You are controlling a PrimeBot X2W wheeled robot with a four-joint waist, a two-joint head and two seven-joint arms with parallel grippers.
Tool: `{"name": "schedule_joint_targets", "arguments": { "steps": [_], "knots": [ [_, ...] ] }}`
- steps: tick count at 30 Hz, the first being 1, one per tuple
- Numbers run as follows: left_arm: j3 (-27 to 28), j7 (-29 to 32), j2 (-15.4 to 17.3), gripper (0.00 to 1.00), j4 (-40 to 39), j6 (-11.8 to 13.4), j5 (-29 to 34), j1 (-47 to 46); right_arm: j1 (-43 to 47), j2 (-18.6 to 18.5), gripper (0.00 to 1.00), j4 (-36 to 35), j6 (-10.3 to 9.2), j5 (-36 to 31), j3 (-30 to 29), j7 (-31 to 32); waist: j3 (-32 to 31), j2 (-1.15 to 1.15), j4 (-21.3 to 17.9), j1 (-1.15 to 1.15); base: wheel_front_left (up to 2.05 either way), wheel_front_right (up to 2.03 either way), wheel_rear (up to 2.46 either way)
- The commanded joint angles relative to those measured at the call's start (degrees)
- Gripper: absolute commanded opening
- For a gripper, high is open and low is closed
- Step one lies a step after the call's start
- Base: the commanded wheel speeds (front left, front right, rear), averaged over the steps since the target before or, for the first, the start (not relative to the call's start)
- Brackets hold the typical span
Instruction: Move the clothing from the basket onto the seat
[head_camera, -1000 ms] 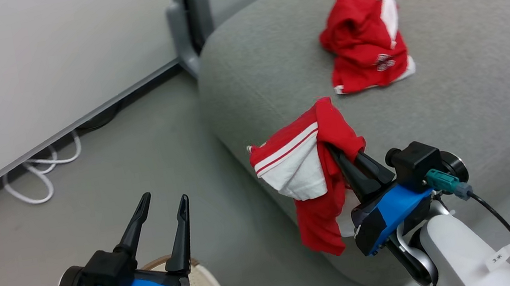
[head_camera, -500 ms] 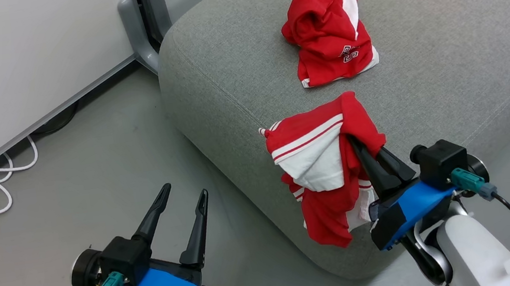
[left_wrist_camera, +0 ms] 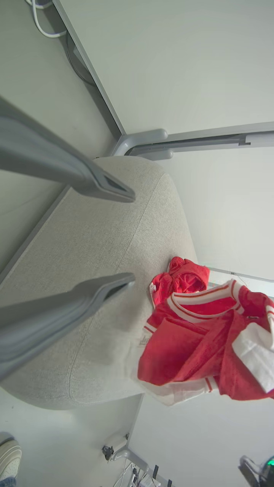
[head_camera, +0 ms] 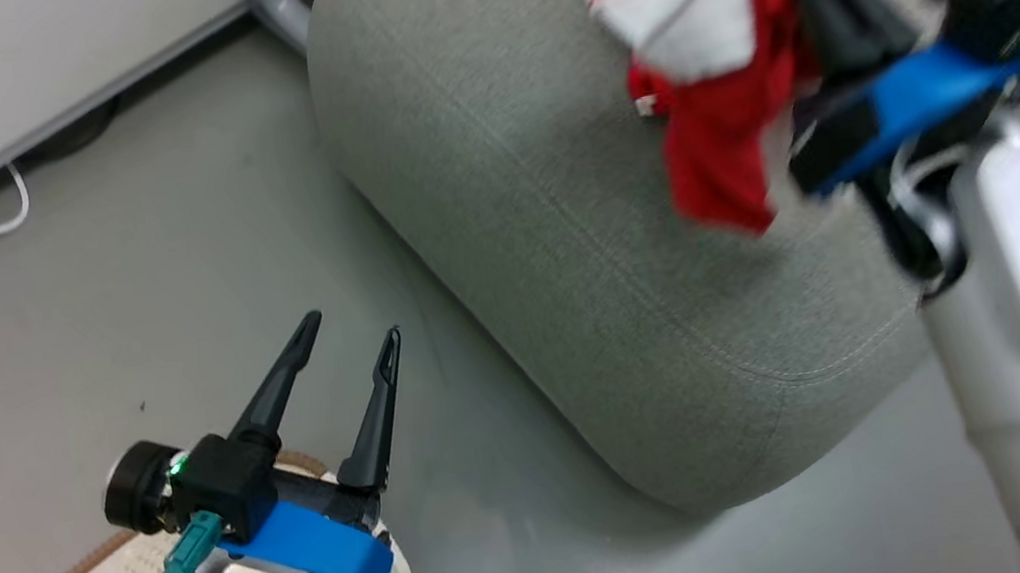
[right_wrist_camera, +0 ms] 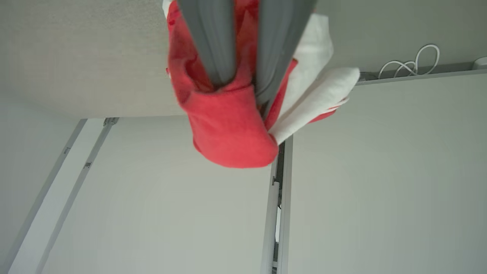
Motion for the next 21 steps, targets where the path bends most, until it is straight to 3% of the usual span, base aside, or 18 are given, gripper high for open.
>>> {"name": "schedule_joint_targets", "arguments": {
  "steps": [1, 4, 11, 21],
  "knots": [
    [-0.25, -0.15, 0.69, 1.00, -0.59, -0.10, 0.38, -1.57, -3.74, 0.04, 0.00, 0.33, 0.02, 2.72, -2.46, 1.06, 4.16, 0.00, 2.46, -0.01, 0.00, 0.00, 0.00],
    [-0.93, -0.12, 1.77, 1.00, -1.77, -0.10, 0.98, -3.44, -11.59, -0.66, 0.00, 1.39, 0.03, 2.34, -8.09, 2.32, 8.14, 0.00, 3.79, -0.01, 0.00, 0.00, 0.00],
    [-3.33, 0.87, 3.74, 1.00, -5.35, -0.10, 2.19, -9.66, -25.32, -6.96, 0.00, 4.27, 0.03, -2.49, -19.98, 1.66, 18.67, 0.00, 8.59, -0.01, 0.00, 0.00, 0.00],
    [-5.12, 0.92, 4.74, 1.00, -8.84, -0.10, 3.41, -15.61, -28.31, -10.15, 0.00, 11.87, 0.03, -9.91, -33.74, -1.91, 28.02, 0.00, 14.44, -0.01, 0.00, 0.00, 0.00]
  ]
}}
